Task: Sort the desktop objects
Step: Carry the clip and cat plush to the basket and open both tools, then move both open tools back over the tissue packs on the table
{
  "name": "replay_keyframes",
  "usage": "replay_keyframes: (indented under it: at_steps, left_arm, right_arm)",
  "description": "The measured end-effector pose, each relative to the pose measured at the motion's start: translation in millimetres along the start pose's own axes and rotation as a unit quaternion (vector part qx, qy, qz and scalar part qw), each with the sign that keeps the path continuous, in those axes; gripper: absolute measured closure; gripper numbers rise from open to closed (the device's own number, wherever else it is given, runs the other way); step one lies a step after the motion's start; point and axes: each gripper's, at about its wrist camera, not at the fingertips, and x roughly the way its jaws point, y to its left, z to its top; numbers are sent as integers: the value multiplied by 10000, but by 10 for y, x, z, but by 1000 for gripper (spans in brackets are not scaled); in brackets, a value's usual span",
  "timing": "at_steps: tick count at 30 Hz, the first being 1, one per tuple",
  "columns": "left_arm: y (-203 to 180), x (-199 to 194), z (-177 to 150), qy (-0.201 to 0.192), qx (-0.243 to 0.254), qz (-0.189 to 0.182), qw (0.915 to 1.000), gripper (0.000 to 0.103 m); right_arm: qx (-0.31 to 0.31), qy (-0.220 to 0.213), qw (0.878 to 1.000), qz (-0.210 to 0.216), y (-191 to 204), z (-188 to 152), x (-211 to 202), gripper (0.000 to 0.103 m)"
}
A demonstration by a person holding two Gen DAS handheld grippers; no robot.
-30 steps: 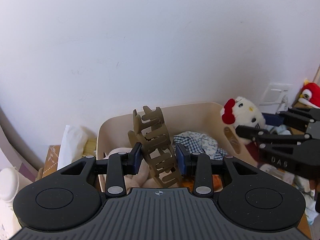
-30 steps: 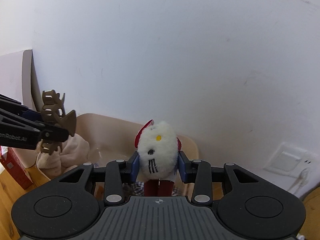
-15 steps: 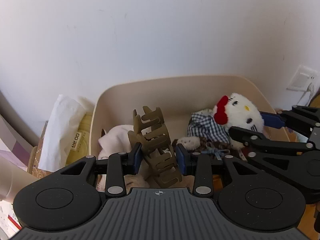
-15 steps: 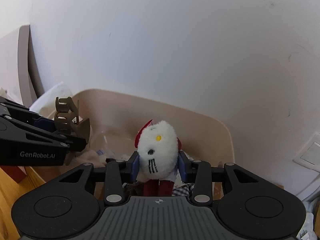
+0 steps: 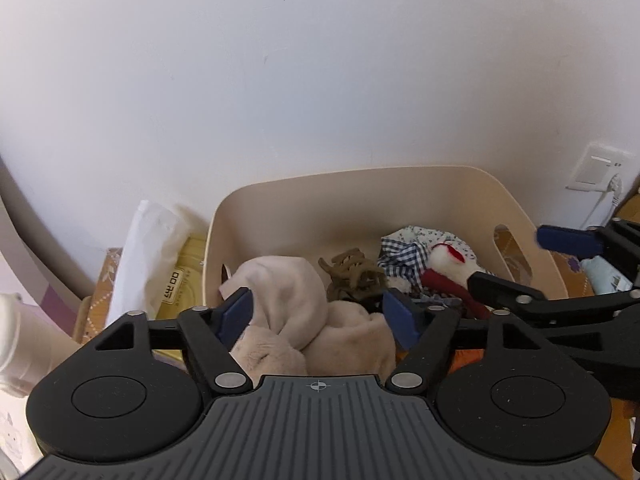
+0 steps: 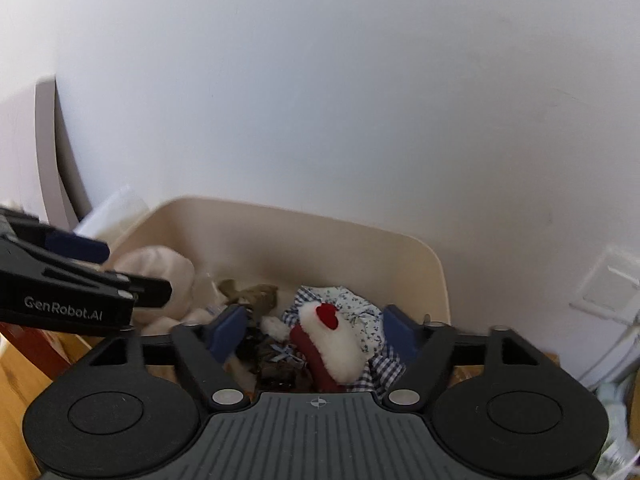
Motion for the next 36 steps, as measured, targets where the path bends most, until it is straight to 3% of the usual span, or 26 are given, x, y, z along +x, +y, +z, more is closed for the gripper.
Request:
replay_keyframes:
  at_steps: [7,15,29,36]
  left_arm:
    - [-29,-260,-42,-89,17,-16,10000,26]
    - [-119,-656,-362,-162,-87,-42,9998,24]
    - [-278,-919,-1067,608,-325,-154,9975,24]
    - [-364,-1006,-1470,1019,-466,-172,9936,24]
  right_arm:
    - [172,-236,9995,-84,-97,-31,-359,15]
    - [122,-366,9992,-141,-74,-259,-767,3]
    - [-446,17,9989,-109,134,-892,-1250,0]
    - [-419,279,9987,-10,185,-1202,-1348,0]
